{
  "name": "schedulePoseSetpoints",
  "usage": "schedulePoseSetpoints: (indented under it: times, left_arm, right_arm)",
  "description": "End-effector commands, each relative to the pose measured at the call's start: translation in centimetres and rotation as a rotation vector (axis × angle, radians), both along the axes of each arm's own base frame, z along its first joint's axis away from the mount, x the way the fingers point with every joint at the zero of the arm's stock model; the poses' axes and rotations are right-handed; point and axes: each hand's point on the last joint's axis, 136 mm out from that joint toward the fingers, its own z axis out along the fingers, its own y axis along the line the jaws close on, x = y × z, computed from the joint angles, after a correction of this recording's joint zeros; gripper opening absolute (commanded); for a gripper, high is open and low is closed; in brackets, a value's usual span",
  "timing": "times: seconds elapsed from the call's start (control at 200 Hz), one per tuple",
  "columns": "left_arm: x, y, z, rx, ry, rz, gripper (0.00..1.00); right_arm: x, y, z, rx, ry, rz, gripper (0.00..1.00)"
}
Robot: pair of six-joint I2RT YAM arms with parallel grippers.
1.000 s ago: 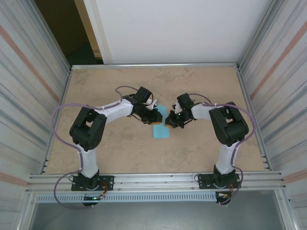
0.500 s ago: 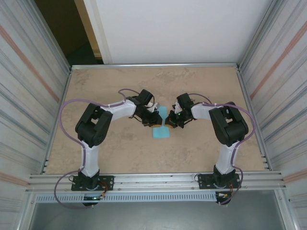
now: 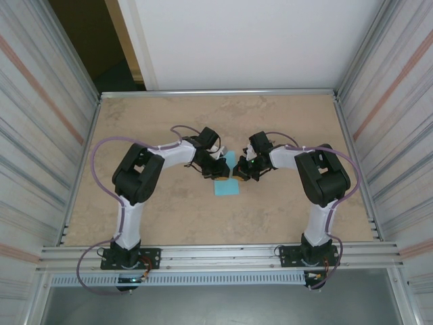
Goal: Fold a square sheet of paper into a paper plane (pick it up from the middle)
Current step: First fold the square sheet of paper in half at the center of the table.
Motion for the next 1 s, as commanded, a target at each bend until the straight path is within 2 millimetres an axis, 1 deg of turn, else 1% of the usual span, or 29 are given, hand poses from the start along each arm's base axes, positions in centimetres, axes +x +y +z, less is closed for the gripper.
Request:
schedulePoseSetpoints:
  times: [0.0,0.19,0.286,0.381,0.461,0.531,0.601,0.681,0.747,0.817,0.852,0.932,0.997]
  left_arm:
    - [-0.2,1.3,-1.2,0.019,0.022,-0.004,0.15]
    - [0.0,4.1,-1.9,0.0,0.047,0.024,0.16]
    - [-0.1,5.5,-2.2,0.014,0.05,0.029,0.16]
    - [0.1,7.5,-2.7,0.062,0.051,0.05,0.16]
    - [0.6,8.6,-2.3,0.078,0.033,0.075,0.16]
    - [1.1,9.0,-1.2,0.07,0.005,0.094,0.16]
    - [1.6,8.2,0.8,0.013,-0.042,0.099,0.16]
    - [1.7,6.3,3.0,-0.08,-0.078,0.079,0.16]
    - [1.5,4.5,3.9,-0.122,-0.1,0.057,0.16]
    - [1.2,2.7,3.9,-0.157,-0.105,0.041,0.16]
    - [1.0,2.0,3.5,-0.165,-0.098,0.037,0.16]
    - [0.9,0.6,2.6,-0.174,-0.082,0.036,0.16]
    - [1.0,-0.1,2.0,-0.175,-0.075,0.032,0.17]
  right_arm:
    - [-6.8,-6.3,-8.2,-0.373,0.243,-0.006,0.0]
    - [-8.9,-7.9,-9.3,-0.436,0.319,-0.001,0.0]
    - [-9.5,-8.3,-9.6,-0.443,0.336,-0.004,0.0]
    - [-9.8,-8.5,-9.7,-0.45,0.343,-0.003,0.0]
    - [-9.8,-8.5,-9.7,-0.451,0.342,-0.003,0.0]
    - [-9.7,-8.5,-9.7,-0.448,0.34,-0.005,0.0]
    - [-9.6,-8.4,-9.6,-0.446,0.336,-0.005,0.0]
    - [-9.5,-8.3,-9.6,-0.444,0.335,-0.004,0.0]
    - [-9.5,-8.3,-9.6,-0.444,0.335,-0.005,0.0]
    - [-9.6,-8.3,-9.8,-0.446,0.34,-0.006,0.0]
    - [-9.6,-8.3,-9.8,-0.446,0.341,-0.006,0.0]
    - [-9.8,-8.3,-10.0,-0.447,0.344,-0.005,0.0]
    - [-9.9,-8.4,-10.1,-0.449,0.347,-0.004,0.0]
